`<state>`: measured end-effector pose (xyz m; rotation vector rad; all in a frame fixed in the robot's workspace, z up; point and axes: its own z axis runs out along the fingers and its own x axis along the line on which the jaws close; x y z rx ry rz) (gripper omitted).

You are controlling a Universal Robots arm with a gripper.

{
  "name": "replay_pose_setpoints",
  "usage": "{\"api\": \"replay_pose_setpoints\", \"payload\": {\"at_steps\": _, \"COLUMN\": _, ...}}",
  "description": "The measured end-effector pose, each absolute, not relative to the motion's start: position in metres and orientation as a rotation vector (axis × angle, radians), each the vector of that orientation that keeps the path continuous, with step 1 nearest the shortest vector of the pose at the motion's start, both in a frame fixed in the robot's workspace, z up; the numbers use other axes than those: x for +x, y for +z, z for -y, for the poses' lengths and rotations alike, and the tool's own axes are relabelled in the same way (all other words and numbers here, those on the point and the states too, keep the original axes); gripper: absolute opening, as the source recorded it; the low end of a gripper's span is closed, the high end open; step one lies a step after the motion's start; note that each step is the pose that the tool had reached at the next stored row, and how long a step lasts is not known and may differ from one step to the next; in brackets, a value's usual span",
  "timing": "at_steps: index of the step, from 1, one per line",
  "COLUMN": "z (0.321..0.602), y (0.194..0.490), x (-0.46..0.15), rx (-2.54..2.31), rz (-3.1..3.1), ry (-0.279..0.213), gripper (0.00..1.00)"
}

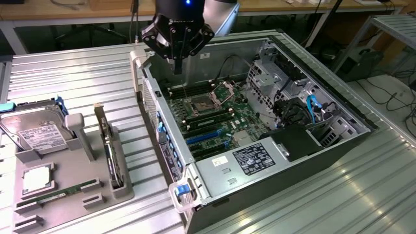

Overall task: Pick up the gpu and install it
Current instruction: 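Reach for the gpu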

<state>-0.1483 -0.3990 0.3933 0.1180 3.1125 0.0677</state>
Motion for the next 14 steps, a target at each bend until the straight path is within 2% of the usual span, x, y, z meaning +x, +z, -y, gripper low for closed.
{"api": "replay_pose_setpoints", "payload": {"at_steps": 14, "z": 0.399, "y": 0.3933, "x": -0.1554, "rx": 0.118, "rz": -3.112, "ry": 0.068, "gripper": 0.11}}
